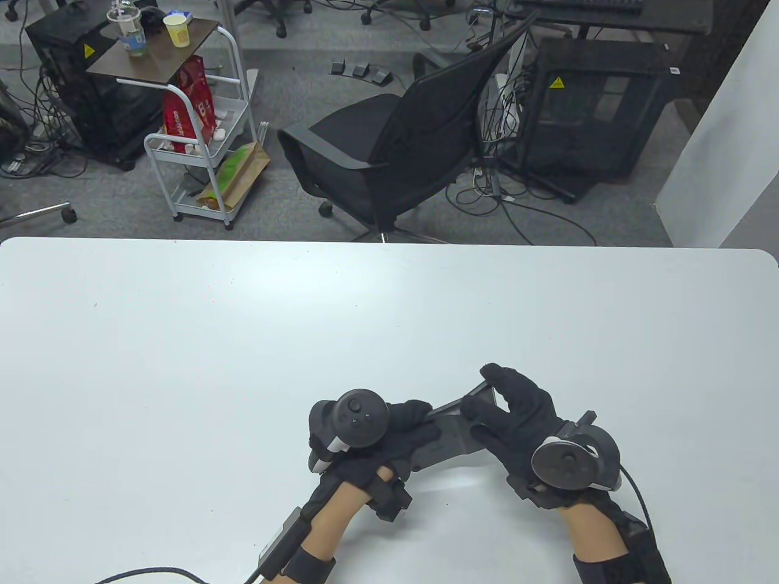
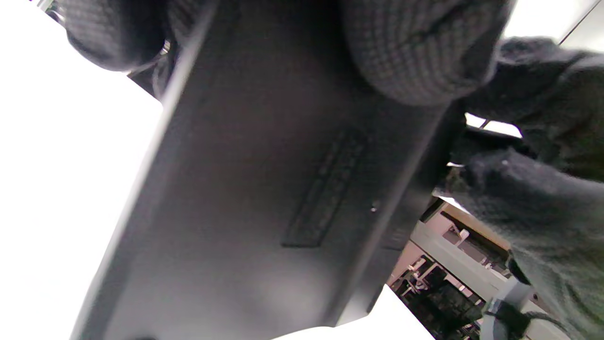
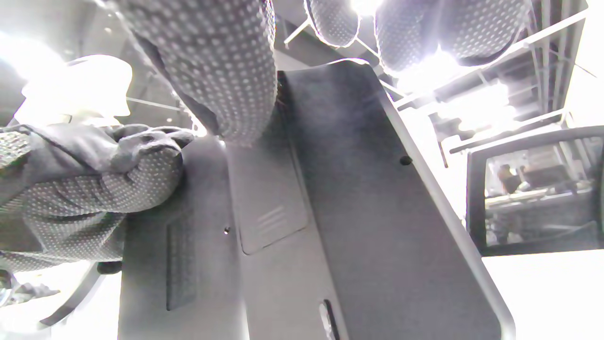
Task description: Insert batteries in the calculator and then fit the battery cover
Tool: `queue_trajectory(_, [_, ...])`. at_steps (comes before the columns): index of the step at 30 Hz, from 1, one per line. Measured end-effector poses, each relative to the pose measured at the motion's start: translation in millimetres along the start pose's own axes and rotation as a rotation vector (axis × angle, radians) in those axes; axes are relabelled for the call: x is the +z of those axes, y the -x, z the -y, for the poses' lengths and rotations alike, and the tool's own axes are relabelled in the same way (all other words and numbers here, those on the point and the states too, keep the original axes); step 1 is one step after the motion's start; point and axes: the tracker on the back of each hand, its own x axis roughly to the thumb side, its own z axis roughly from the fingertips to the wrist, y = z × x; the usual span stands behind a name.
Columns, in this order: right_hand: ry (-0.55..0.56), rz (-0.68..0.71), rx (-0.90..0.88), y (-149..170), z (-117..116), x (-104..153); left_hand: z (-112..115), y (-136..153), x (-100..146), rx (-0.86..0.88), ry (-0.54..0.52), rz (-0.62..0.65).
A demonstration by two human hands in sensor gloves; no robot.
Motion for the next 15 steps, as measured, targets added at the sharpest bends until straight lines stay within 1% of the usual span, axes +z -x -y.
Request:
queue_trajectory(2, [0.033, 0.014, -0.007, -1.1, 2.8, 0.6, -3.8, 1.8, 0.7, 0.012, -0.025, -0.019])
queue_trajectory(7, [0.055, 0.004, -0.018, 0.1, 5.1, 1.3, -15.2, 8.0, 2.5, -0.007, -0.096, -0.055])
queue_trajectory(11, [0.043, -0.021, -0.017, 4.6, 0.8, 2.0, -25.8, 13.9, 5.0, -0.093, -0.182, -0.097])
queue_trajectory(15, [0.019, -0.041, -0.011, 7.8, -2.1, 2.0, -31.8, 18.1, 7.0, -0.188, -0.245, -0.126])
